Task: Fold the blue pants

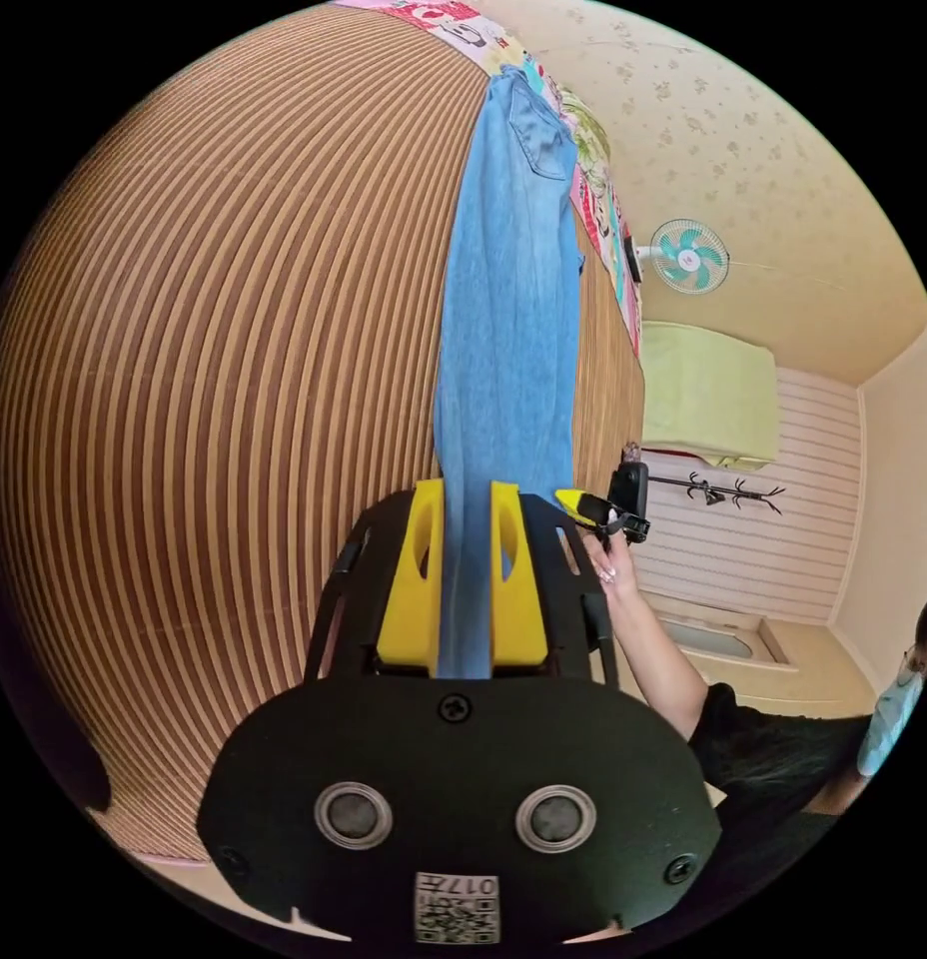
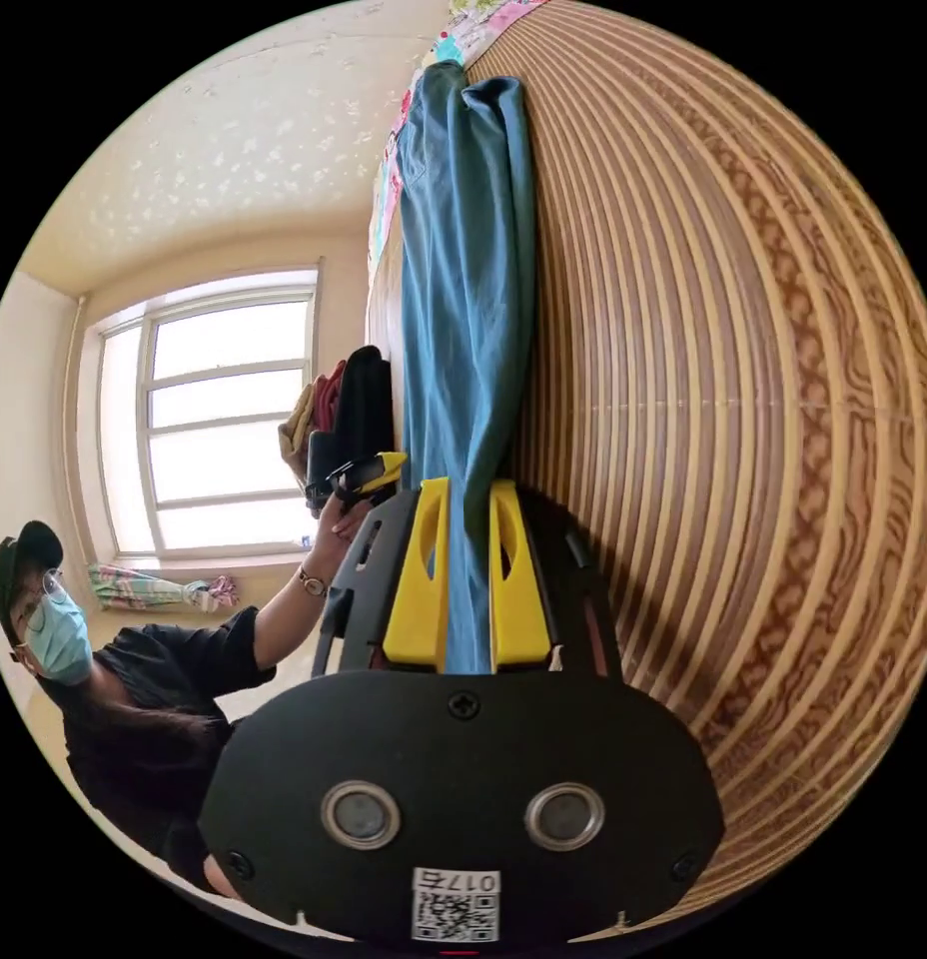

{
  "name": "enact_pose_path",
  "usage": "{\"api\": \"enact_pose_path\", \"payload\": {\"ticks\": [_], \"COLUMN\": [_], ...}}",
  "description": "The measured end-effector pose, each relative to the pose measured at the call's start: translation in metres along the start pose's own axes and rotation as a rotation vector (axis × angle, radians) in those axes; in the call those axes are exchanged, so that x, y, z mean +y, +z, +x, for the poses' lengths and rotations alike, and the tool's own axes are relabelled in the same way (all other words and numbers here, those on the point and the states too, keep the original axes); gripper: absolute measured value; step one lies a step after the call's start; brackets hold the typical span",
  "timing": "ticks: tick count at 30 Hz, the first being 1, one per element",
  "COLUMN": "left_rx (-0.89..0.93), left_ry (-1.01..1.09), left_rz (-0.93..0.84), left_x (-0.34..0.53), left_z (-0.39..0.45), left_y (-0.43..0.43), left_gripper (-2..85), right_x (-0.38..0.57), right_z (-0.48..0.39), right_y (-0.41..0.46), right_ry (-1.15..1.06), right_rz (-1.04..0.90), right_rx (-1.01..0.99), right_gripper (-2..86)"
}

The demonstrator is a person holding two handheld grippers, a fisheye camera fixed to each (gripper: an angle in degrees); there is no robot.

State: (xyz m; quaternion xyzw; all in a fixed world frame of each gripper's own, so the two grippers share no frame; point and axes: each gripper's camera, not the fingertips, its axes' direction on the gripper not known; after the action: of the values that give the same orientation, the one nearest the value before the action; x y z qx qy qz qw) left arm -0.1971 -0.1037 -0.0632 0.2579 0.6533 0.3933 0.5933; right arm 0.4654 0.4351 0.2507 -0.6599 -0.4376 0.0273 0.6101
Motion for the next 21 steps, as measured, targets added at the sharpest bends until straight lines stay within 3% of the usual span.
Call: {"api": "enact_pose_path", "payload": {"ticks": [2,6,8,10,13,21], "left_rx": [0.056,0.307,0.551,0.667,0.672,0.614], "left_ry": [-0.022,-0.036,0.087,0.206,0.436,0.877], "left_rz": [-0.086,-0.063,-0.007,0.004,0.012,0.267], "left_x": [-0.001,0.022,0.050,0.077,0.128,0.222], "left_z": [-0.008,-0.019,-0.004,0.023,0.101,0.320], "left_y": [0.016,0.005,-0.025,-0.051,-0.099,-0.236], "left_gripper": [2.9,1.0,0.4,0.1,-0.2,-0.2], "right_x": [0.006,0.055,0.100,0.133,0.183,0.260], "right_z": [0.008,-0.008,-0.044,-0.087,-0.186,-0.452], "right_y": [0.014,-0.016,-0.049,-0.072,-0.105,-0.208], "right_ry": [0.022,-0.052,-0.155,-0.238,-0.414,-0.928], "right_rz": [-0.054,0.120,0.179,0.171,0.126,0.180], "right_rx": [-0.160,-0.402,-0.492,-0.508,-0.468,-0.325], "right_gripper": [4.3,2.7,2.0,1.6,1.1,0.5]}}
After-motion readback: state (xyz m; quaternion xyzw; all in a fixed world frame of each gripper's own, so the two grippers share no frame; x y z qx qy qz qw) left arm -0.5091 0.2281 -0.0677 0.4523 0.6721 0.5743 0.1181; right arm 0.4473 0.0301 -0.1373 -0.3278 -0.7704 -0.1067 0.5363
